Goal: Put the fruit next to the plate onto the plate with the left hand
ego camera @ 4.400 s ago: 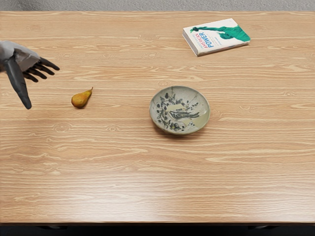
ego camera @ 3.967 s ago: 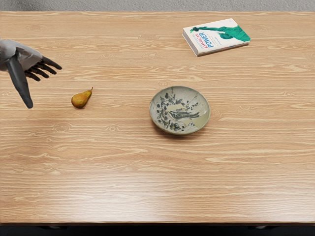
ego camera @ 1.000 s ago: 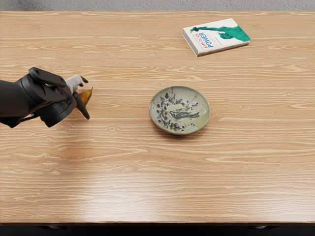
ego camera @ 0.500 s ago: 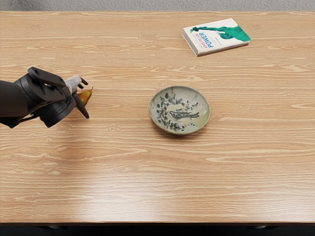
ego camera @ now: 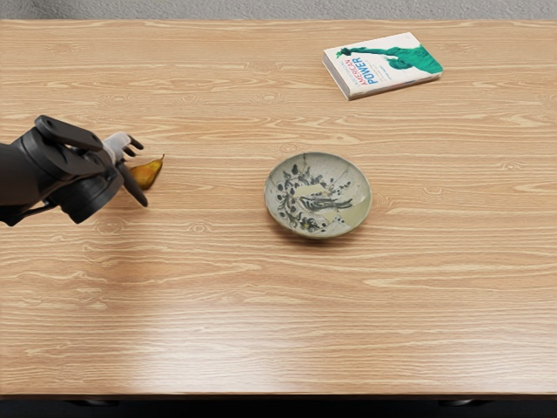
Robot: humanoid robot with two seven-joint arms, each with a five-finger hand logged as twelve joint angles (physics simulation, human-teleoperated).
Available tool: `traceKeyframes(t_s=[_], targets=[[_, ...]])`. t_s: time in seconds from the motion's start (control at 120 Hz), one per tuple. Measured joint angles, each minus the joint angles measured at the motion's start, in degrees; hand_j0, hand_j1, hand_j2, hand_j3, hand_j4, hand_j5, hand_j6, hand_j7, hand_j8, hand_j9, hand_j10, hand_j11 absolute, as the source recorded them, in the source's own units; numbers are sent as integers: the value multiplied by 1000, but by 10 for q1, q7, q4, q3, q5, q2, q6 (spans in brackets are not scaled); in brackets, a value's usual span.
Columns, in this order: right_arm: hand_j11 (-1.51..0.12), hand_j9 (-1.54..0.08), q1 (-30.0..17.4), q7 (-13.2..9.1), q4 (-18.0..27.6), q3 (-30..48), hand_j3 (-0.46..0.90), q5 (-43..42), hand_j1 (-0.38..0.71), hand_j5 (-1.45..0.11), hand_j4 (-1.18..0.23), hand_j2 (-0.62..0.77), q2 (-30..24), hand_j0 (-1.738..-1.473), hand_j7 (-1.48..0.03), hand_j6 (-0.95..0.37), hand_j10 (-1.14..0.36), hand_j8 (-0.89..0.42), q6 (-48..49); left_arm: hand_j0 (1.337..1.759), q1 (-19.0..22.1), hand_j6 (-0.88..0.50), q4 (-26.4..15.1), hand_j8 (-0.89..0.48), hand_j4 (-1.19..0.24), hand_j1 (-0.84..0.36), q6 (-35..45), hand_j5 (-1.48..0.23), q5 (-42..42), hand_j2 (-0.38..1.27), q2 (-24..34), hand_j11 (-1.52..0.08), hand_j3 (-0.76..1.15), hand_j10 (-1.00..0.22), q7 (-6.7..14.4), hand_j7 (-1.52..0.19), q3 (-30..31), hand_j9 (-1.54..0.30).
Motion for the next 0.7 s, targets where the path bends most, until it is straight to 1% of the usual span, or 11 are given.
traceKeyframes(t_s=[0.092, 0.7], targets=[[-10, -10, 0, 0, 0, 0, 0, 0, -339, -10, -8, -2, 0, -1658, -10, -8, -8, -8, 0, 1658, 17, -247, 9, -247, -247, 54, 0, -321, 0, 50, 0, -321, 0, -247, 0, -321, 0, -321], [-10, -10, 0, 0, 0, 0, 0, 0, -339, -10, -8, -2, 0, -1658, -10, -8, -8, -8, 0, 1658, 21, -253, 43, -253, -253, 46, 0, -328, 13, 51, -7, -328, 0, -253, 1, -328, 0, -328]])
